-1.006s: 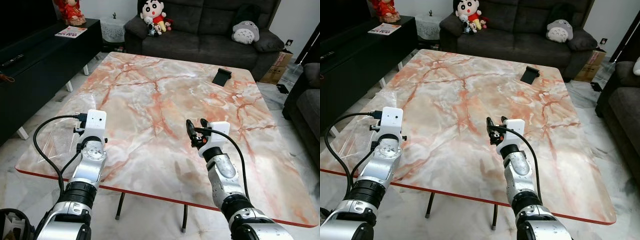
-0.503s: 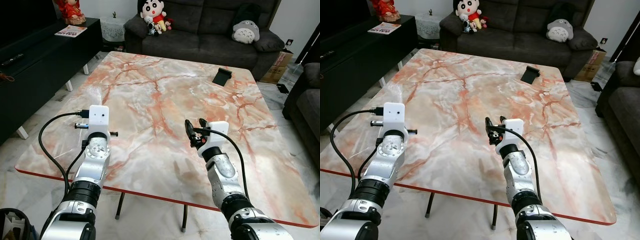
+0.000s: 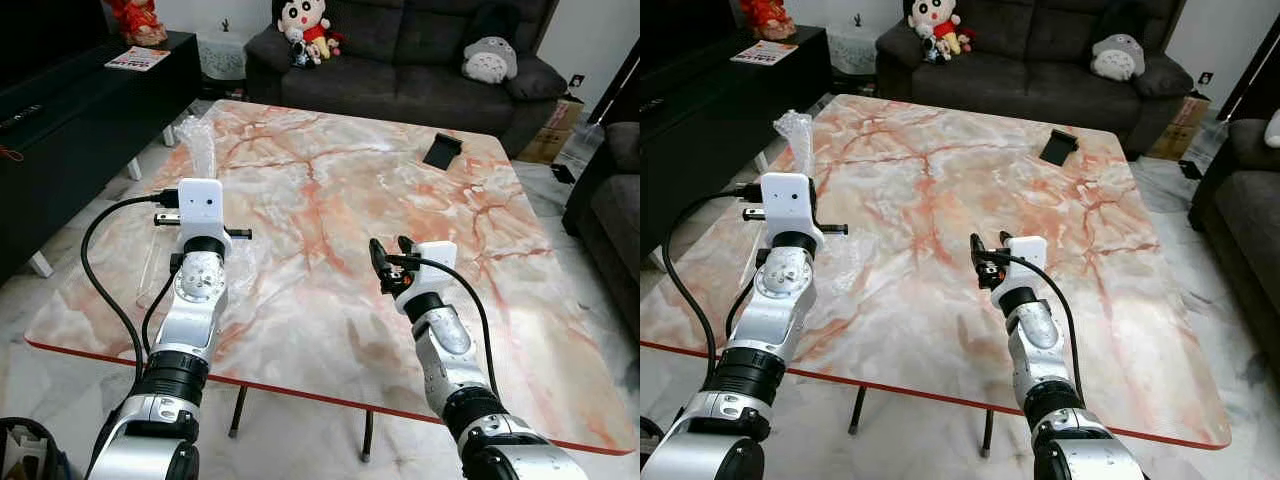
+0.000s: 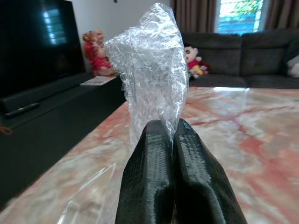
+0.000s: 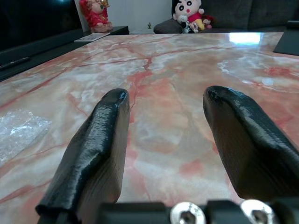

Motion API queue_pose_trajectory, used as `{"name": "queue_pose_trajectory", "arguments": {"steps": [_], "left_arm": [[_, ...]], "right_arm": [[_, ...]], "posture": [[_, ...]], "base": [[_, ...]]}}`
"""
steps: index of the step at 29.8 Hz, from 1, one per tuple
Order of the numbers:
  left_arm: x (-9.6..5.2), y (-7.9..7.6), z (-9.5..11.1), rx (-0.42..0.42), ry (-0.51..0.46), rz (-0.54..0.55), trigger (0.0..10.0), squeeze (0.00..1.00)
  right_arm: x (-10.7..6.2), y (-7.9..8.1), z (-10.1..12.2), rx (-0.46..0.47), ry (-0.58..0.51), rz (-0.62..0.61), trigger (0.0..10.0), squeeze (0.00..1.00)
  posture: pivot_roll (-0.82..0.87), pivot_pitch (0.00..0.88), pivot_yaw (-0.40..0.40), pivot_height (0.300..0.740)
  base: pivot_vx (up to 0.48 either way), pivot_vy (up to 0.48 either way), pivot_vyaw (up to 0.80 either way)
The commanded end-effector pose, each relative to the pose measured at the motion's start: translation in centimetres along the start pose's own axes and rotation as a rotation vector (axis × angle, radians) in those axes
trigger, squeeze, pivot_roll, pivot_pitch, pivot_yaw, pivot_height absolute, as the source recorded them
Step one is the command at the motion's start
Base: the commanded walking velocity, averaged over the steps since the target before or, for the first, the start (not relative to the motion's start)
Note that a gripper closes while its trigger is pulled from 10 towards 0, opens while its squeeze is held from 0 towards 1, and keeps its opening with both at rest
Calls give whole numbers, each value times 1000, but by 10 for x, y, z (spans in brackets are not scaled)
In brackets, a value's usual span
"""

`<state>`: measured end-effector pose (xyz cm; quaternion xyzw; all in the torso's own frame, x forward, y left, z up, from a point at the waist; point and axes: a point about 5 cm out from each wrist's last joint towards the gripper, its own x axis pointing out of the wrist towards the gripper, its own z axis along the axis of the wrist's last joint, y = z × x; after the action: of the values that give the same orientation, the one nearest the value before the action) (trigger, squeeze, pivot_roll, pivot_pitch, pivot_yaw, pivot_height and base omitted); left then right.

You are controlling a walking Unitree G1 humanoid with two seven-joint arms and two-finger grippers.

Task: Picking trash to rubbish bin

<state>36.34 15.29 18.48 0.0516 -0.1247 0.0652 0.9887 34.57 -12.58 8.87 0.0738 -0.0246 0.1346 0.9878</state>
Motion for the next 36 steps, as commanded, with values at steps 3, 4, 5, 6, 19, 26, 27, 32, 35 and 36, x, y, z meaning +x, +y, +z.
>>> {"name": "queue_pose_trajectory", "arguments": {"steps": [3,4,5,6,19,26,27,32,35,36], "left_arm": [[3,-6,16,-35,-58,-40,10000,0],[3,-9,19,-55,-75,-64,10000,0],[1,-17,28,-117,-111,-134,10000,0],[0,-24,33,-165,-127,-186,10000,0],[4,-27,52,-201,-213,-197,10000,0],[-8,-35,18,-92,-108,-244,10000,0],[-11,-36,14,-102,-100,-246,10000,0],[-19,-40,2,-135,-75,-257,10000,0],[-20,-41,2,-126,-85,-266,10000,0],[-20,-41,2,-125,-85,-268,10000,0]], "right_arm": [[2,-3,4,-10,-4,-1,10000,0],[2,-3,5,-9,-4,-1,10000,0],[2,-3,5,-9,-5,-1,10000,0],[2,-3,5,-8,-5,0,10000,0],[3,-6,8,-5,-29,-28,10000,0],[5,-7,12,-3,-47,-39,10000,0],[5,-7,13,-1,-54,-44,10000,0],[5,-9,16,5,-82,-67,10000,0],[5,-9,17,5,-85,-71,10000,0],[5,-9,17,5,-86,-72,10000,0]], "posture": [[227,0,-121,740],[227,0,-121,740],[227,0,-121,740],[227,0,-121,740],[223,0,-115,740],[223,0,-111,740],[223,0,-111,740],[222,0,-111,740],[222,0,-111,740],[222,0,-111,740]], "base": [[0,0,0],[0,0,0],[0,0,0],[0,0,0],[0,0,0],[0,0,0],[0,0,0],[0,0,0],[0,0,0],[0,0,0]]}}
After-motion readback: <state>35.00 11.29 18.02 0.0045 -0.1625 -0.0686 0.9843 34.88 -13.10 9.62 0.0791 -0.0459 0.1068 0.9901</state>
